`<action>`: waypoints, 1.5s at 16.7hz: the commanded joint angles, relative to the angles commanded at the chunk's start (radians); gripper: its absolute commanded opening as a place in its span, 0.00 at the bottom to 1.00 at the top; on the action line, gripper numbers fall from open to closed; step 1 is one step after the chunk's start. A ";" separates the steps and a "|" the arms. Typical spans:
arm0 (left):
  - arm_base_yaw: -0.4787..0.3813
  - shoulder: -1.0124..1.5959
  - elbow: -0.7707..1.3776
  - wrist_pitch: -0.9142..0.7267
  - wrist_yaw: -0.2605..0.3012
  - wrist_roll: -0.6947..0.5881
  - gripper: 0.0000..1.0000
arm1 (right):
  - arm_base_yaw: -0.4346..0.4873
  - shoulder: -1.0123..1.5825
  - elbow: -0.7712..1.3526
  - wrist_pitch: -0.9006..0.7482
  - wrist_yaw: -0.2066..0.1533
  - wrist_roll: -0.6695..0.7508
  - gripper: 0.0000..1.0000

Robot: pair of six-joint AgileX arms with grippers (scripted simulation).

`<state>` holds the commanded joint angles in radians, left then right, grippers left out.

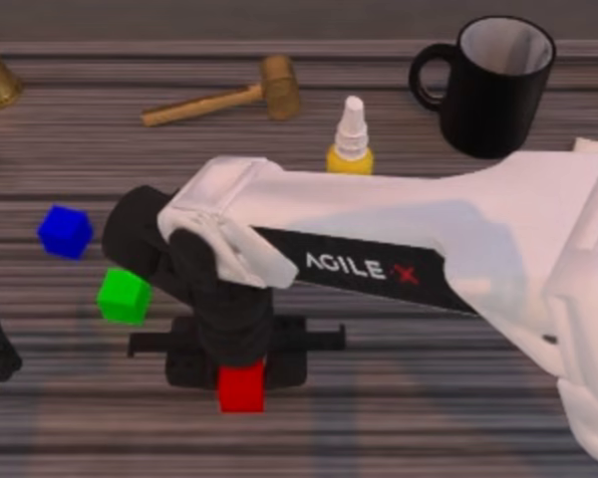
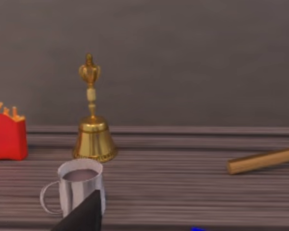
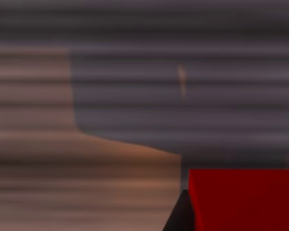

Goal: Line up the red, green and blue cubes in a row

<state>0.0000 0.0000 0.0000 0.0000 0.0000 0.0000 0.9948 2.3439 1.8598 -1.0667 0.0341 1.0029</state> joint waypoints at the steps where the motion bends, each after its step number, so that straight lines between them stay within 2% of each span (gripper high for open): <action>1: 0.000 0.000 0.000 0.000 0.000 0.000 1.00 | 0.000 0.000 0.000 0.000 0.000 0.000 0.45; 8: 0.000 0.000 0.000 0.000 0.000 0.000 1.00 | 0.000 0.000 0.000 0.000 0.000 0.000 0.98; 18: 0.000 0.000 0.000 0.000 0.000 0.000 1.00 | -0.001 -0.001 0.004 -0.004 0.000 0.000 1.00; 25: 0.000 0.000 0.000 0.000 0.000 0.000 1.00 | 0.010 -0.038 0.178 -0.223 -0.001 0.004 1.00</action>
<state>0.0000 0.0000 0.0000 0.0000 0.0000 0.0000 1.0046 2.3057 2.0382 -1.2899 0.0335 1.0068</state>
